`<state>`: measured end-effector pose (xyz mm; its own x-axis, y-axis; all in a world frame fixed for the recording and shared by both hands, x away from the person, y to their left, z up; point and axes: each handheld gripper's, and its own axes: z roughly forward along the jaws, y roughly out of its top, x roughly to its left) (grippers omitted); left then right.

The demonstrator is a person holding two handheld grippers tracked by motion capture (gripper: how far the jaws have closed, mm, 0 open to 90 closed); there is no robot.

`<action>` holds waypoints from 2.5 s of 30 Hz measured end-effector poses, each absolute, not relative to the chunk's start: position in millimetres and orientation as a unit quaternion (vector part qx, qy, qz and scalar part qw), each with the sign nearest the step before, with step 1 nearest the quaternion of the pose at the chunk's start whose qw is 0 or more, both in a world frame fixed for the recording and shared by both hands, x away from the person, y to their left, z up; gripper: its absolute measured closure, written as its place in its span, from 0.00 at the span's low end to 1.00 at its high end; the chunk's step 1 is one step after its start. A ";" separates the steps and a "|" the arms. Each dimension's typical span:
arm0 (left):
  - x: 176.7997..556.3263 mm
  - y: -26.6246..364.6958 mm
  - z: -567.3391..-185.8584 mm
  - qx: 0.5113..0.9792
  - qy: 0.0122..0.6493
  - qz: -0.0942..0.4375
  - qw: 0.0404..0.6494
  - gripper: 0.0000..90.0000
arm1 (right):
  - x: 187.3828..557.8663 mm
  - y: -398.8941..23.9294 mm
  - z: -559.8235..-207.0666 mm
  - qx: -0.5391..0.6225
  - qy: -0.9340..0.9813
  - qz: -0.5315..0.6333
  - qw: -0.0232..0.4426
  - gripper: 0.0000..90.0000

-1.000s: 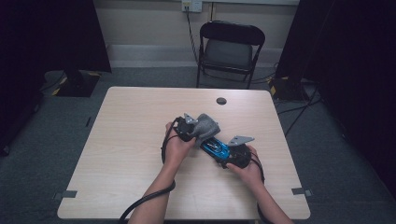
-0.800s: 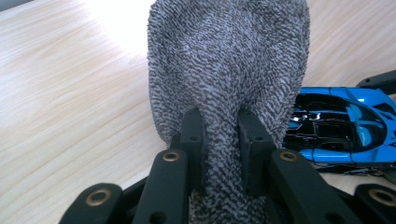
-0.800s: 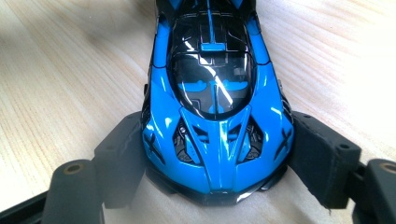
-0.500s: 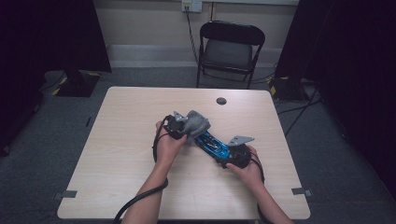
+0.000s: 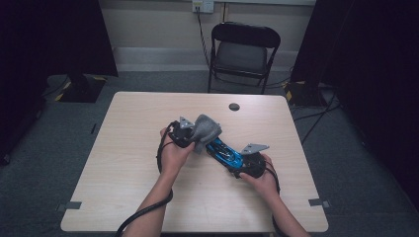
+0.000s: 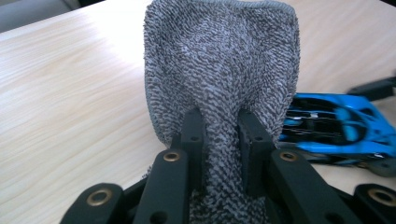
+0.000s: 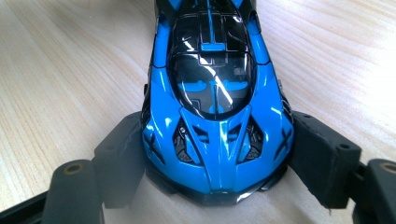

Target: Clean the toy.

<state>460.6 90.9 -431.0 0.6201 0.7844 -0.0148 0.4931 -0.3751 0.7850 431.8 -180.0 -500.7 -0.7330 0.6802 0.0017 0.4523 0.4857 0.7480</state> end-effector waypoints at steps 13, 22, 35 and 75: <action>438.3 38.0 -437.6 0.827 0.337 0.141 0.428 0.84 | 431.9 -180.1 -500.7 0.334 0.849 0.382 0.149 0.27; 431.6 14.9 -450.2 0.840 0.318 0.125 0.420 0.84 | 431.8 -180.0 -500.7 0.333 0.849 0.382 0.149 0.27; 435.9 0.0 -460.5 0.842 0.320 0.118 0.417 0.82 | 431.8 -180.0 -500.7 0.334 0.849 0.382 0.149 0.27; 454.6 9.4 -452.7 0.844 0.348 0.148 0.380 0.83 | 431.7 -180.0 -500.7 0.333 0.849 0.382 0.150 0.28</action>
<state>454.6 9.4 -452.7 0.7137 0.7003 -0.0141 0.4747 -0.4688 0.7449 431.7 -180.0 -500.7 -0.7333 0.6799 -0.0002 0.4511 0.4868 0.7480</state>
